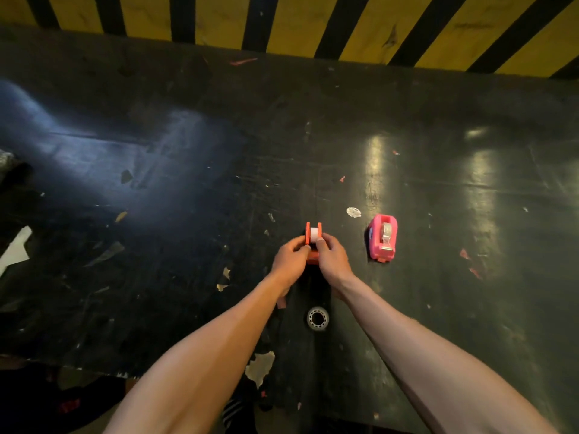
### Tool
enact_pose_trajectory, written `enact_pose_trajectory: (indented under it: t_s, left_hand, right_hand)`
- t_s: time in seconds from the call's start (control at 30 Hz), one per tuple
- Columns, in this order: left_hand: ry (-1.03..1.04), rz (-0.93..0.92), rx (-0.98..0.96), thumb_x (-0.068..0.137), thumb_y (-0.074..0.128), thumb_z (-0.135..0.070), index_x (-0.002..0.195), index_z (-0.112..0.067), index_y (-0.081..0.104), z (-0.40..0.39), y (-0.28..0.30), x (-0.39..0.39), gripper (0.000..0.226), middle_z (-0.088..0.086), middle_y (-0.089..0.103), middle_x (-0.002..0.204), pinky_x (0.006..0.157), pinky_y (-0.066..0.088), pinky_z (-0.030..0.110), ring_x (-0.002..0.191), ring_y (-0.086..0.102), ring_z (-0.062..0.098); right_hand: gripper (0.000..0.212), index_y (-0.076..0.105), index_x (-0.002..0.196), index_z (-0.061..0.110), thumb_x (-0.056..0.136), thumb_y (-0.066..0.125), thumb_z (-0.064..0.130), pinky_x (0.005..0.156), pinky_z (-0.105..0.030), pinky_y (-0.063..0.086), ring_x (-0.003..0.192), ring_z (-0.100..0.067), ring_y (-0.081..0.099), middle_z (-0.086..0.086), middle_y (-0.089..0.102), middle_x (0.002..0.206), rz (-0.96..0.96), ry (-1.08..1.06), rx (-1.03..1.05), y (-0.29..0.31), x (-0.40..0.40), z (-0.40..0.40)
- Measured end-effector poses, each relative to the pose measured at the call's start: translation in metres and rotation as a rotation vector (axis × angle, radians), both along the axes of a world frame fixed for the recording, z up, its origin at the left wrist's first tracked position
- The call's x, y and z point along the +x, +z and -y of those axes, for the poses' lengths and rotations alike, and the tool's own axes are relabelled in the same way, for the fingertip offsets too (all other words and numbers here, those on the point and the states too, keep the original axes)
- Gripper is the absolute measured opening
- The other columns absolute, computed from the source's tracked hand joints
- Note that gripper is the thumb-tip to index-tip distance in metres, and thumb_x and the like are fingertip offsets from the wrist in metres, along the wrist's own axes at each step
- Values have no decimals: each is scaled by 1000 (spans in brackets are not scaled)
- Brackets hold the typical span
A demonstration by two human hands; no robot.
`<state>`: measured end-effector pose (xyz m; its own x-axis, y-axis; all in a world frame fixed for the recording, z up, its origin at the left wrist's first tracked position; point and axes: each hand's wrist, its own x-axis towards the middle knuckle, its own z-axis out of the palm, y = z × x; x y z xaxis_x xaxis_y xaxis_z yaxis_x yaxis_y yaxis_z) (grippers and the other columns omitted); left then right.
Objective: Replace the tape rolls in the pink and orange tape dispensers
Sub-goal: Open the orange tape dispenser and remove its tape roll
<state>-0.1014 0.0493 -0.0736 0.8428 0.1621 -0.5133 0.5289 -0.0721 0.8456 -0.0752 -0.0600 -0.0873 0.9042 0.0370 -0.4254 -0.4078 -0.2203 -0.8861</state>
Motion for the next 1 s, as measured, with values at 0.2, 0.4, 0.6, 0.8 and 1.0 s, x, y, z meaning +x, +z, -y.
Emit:
enact_pose_trajectory:
  t_s: [0.2, 0.4, 0.6, 0.8, 1.0]
  left_hand:
    - [182, 71, -193, 94, 70, -21, 107, -14, 63, 2, -3, -28, 16, 12, 73, 109, 90, 60, 47, 98, 74, 23]
    - [155, -26, -433, 89, 73, -11, 111, -8, 62, -4, 3, -49, 25, 16, 75, 110, 82, 62, 48, 97, 76, 29]
    - [301, -87, -329, 89, 74, -13, 112, -18, 65, -13, 3, -58, 25, 7, 73, 109, 80, 63, 46, 96, 73, 25]
    - [-48, -13, 614, 87, 76, -20, 102, -27, 58, -34, -15, -75, 25, 4, 57, 123, 91, 56, 43, 112, 59, 23]
    - [-135, -25, 695, 89, 75, -26, 105, -29, 54, -41, -20, -77, 27, 10, 45, 138, 95, 55, 45, 123, 48, 29]
  right_hand:
    - [5, 59, 100, 23, 96, 60, 28, 74, -40, 60, 93, -26, 73, -15, 72, 106, -11, -45, 159, 12, -33, 24]
    - [23, 60, 116, 21, 94, 65, 22, 65, -26, 59, 89, -24, 76, -12, 76, 102, -61, 37, 296, 33, -60, 47]
    - [22, 60, 116, 16, 95, 61, 10, 62, -32, 60, 81, -23, 76, -14, 78, 98, -201, -178, 491, 31, -70, 57]
    - [28, 59, 121, 12, 93, 64, 10, 55, -26, 58, 77, -19, 77, -9, 80, 94, -239, -180, 551, 31, -82, 71]
    - [25, 62, 117, 20, 93, 64, 13, 59, -28, 59, 86, -21, 77, -9, 79, 99, -263, -150, 519, 32, -98, 84]
